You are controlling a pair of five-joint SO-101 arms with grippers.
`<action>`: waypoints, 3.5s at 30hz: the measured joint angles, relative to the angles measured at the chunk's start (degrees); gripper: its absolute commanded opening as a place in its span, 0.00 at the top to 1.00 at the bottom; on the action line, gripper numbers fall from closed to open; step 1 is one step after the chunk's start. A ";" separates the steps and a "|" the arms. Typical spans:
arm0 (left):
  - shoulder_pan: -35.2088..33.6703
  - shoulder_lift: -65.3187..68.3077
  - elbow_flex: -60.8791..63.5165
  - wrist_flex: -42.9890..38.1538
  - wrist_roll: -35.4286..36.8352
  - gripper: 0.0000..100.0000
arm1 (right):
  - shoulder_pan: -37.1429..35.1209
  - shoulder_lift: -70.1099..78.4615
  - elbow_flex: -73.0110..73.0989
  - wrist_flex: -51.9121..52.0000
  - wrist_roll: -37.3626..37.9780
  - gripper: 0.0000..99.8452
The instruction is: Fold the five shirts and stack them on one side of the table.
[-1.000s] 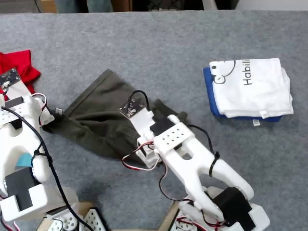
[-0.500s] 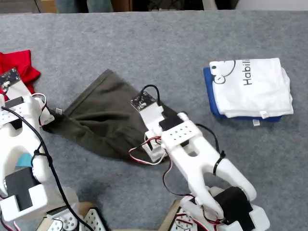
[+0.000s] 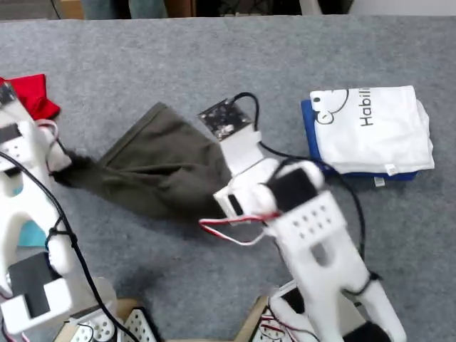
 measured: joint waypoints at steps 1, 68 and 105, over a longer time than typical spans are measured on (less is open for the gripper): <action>0.44 -0.70 -3.34 3.25 0.00 0.97 | 0.00 -1.23 -1.58 0.53 0.00 0.99; 10.37 32.79 -26.02 -37.63 -1.67 0.97 | 20.13 44.04 -26.99 -79.38 1.76 0.99; 3.96 35.87 -14.07 9.85 -21.45 0.97 | 10.11 0.97 7.03 -5.80 16.53 0.99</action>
